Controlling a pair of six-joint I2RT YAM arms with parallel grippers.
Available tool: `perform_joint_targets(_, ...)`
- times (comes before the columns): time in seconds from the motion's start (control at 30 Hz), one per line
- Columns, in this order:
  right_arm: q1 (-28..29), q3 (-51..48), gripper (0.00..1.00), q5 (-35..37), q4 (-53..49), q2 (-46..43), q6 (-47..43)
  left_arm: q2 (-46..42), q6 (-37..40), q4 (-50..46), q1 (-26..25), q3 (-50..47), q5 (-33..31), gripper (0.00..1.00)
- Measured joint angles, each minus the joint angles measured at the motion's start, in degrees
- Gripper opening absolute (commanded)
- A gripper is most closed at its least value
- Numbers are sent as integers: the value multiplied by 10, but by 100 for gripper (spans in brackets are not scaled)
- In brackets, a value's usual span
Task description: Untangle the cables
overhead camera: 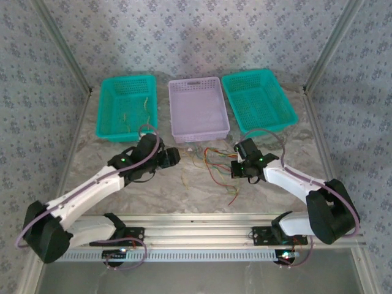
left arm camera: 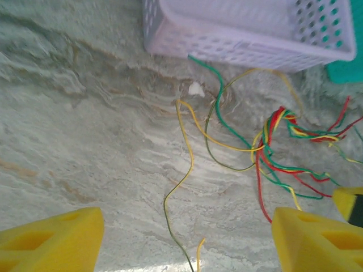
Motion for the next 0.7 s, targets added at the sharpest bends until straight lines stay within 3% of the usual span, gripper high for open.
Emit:
perform_joint_targets(0.17, 1, 0, 0, -2, 1, 0, 0, 82, -10, 56, -11, -7, 13, 77)
perform_joint_targets(0.43, 4, -7, 0, -2, 1, -12, -2, 207, -10, 78, -22, 49, 10, 66)
perform_joint_targets(0.57, 6, -8, 0, -2, 2, -19, -4, 243, -5, 82, -22, 65, 4, 54)
perform_joint_targets(0.7, 7, -8, 0, -2, 2, -21, -4, 278, 0, 83, -22, 86, -2, 48)
